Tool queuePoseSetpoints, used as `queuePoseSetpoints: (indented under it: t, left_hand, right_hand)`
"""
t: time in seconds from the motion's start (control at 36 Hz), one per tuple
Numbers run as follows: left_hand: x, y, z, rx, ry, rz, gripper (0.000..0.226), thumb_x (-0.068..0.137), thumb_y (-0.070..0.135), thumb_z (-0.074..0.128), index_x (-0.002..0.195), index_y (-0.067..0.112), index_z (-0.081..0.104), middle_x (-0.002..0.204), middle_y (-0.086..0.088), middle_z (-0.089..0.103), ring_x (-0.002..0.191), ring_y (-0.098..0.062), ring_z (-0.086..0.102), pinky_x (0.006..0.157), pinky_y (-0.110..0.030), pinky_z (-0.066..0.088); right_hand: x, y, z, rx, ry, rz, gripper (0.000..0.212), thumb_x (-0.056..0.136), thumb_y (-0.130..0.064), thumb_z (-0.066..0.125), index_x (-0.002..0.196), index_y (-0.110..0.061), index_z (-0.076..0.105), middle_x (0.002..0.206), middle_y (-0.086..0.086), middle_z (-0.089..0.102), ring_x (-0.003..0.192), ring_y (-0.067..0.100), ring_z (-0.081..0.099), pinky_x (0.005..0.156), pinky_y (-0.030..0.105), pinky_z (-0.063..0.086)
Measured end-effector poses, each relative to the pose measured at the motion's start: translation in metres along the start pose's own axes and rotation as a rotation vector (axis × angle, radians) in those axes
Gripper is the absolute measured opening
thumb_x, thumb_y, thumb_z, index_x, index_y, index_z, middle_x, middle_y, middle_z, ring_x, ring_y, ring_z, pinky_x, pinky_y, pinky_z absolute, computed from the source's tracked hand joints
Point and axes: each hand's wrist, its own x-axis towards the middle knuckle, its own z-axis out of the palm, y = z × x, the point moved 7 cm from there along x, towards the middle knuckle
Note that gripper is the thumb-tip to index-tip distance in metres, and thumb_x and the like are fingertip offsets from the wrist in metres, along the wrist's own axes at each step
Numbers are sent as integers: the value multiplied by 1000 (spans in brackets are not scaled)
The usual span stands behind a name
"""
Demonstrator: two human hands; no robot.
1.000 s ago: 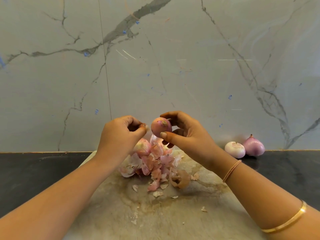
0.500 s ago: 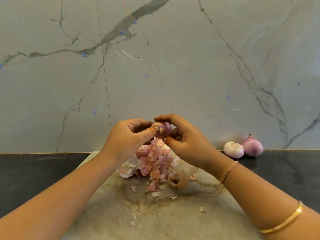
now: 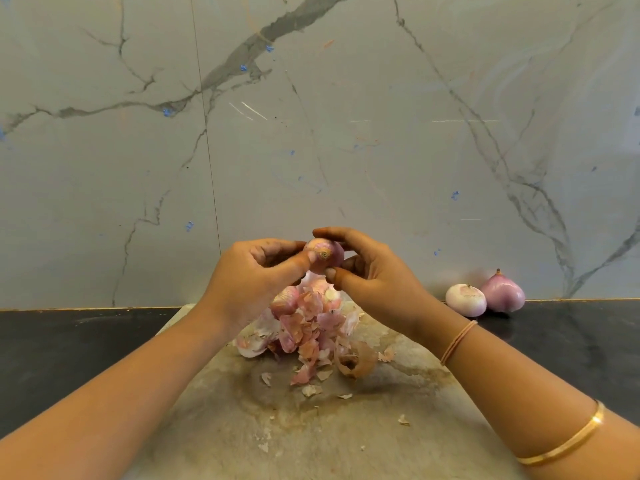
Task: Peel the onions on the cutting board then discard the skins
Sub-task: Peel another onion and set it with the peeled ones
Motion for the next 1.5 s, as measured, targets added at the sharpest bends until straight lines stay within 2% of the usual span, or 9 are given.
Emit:
queuePoseSetpoints:
  t: [0.14, 0.36, 0.56, 0.69, 0.81, 0.97, 1.14, 1.28, 1.5]
  left_hand:
    - [-2, 6, -2, 169, 35, 92, 19, 81, 18, 71, 79, 37, 69, 70, 18, 71, 69, -2, 68, 62, -10, 50]
    - [-1, 7, -7, 259, 62, 121, 28, 82, 8, 67, 76, 35, 70, 68, 15, 71, 66, -9, 69, 64, -18, 55]
    - [0, 6, -10, 277, 92, 127, 28, 84, 5, 64, 71, 30, 70, 64, 5, 70, 63, -17, 68, 63, -25, 57]
    - [0, 7, -10, 272, 99, 132, 25, 84, 8, 64, 71, 28, 71, 66, 3, 71, 63, -18, 68, 67, -33, 58]
    - [-2, 10, -6, 274, 76, 158, 28, 84, 7, 63, 72, 32, 70, 67, 6, 72, 63, -16, 68, 67, -35, 59]
    - [1, 1, -11, 292, 110, 93, 21, 85, 10, 62, 73, 24, 73, 66, 1, 71, 61, -15, 68, 69, -42, 59]
    - [5, -10, -25, 331, 212, 18, 22, 88, 13, 62, 74, 29, 68, 69, 4, 72, 60, -8, 68, 68, -34, 59]
    - [3, -4, -16, 109, 148, 1, 16, 88, 14, 64, 101, 23, 68, 74, 1, 73, 66, -10, 70, 57, -19, 55]
    - [-1, -3, 2, 117, -27, -4, 11, 79, 17, 73, 86, 26, 71, 78, 5, 74, 76, -11, 70, 72, -25, 58]
  right_hand:
    - [-1, -4, 3, -14, -20, -15, 34, 93, -9, 60, 119, -29, 52, 104, -7, 60, 70, -4, 61, 67, 15, 50]
    - [-1, -2, 3, -15, -25, 0, 35, 93, -8, 59, 118, -32, 53, 110, 1, 63, 85, 26, 64, 75, 28, 58]
    - [-1, 0, 3, 18, -28, 40, 35, 95, -6, 56, 123, -27, 54, 116, 1, 61, 85, 16, 63, 73, 20, 52]
    - [-1, 3, 1, 55, -4, 84, 32, 94, -24, 60, 125, -28, 54, 109, -8, 61, 90, 9, 63, 73, 16, 49]
    - [0, 3, -2, 94, 30, 83, 32, 94, -25, 61, 125, -30, 54, 117, -2, 58, 96, 10, 63, 72, 14, 49]
    - [1, 4, -2, 133, 43, 100, 43, 89, -25, 66, 125, -30, 43, 117, 0, 58, 102, 16, 63, 86, 27, 55]
    - [0, -2, -2, 39, 34, 44, 35, 87, -22, 69, 113, -26, 45, 110, -3, 57, 100, 19, 62, 85, 28, 56]
    - [-1, -2, -2, -30, 35, 25, 35, 88, -24, 68, 115, -25, 45, 107, -6, 57, 95, 19, 63, 83, 30, 57]
    - [0, -1, -2, -167, 37, -14, 35, 88, -23, 69, 115, -27, 46, 105, -7, 59, 88, 13, 61, 76, 23, 56]
